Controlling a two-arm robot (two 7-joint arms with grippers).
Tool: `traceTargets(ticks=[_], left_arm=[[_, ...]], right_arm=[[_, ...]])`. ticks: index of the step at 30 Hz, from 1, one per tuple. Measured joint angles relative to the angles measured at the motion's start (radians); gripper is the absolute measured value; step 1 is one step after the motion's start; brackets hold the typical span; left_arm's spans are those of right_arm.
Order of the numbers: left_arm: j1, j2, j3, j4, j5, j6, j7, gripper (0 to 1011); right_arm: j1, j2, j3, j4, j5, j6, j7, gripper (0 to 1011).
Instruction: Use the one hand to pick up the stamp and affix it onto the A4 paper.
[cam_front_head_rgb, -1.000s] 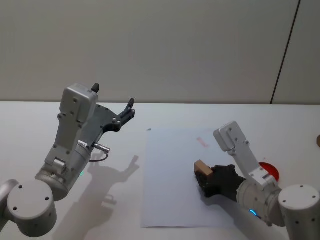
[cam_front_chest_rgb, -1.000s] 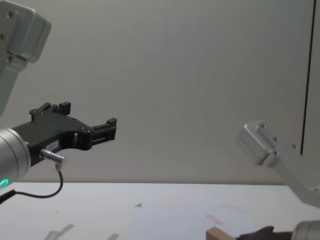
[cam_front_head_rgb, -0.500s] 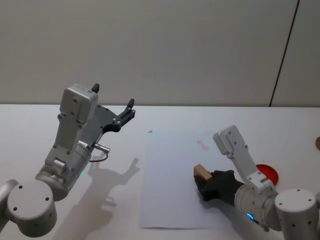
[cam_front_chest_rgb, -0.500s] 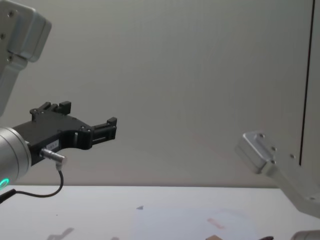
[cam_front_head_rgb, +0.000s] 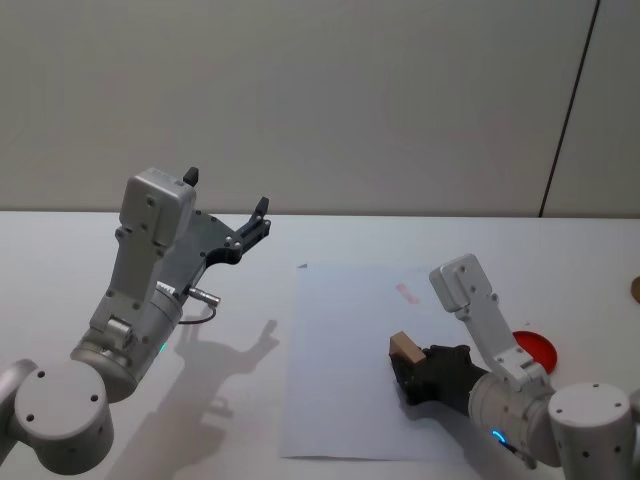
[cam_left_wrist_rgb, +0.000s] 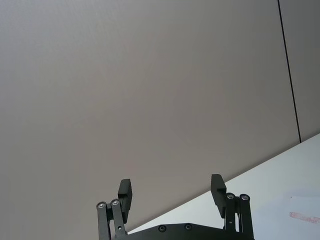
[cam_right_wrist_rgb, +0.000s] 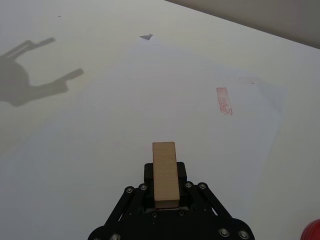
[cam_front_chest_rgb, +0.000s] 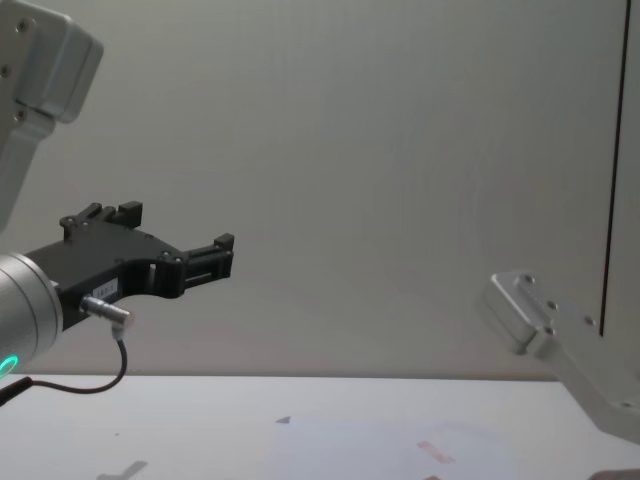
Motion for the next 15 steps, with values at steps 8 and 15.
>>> traceTargets(ticks=[8,15], left_arm=[[0.0,0.0,0.0,0.0,0.0,0.0,0.0,1003],[0.0,0.0,0.0,0.0,0.0,0.0,0.0,1003]], right_arm=[[-0.001,-0.002,0.001,0.0,0.001,-0.024,-0.005,219],[0.004,-0.007,0.001,-0.012,0.007,-0.063,-0.008,219]])
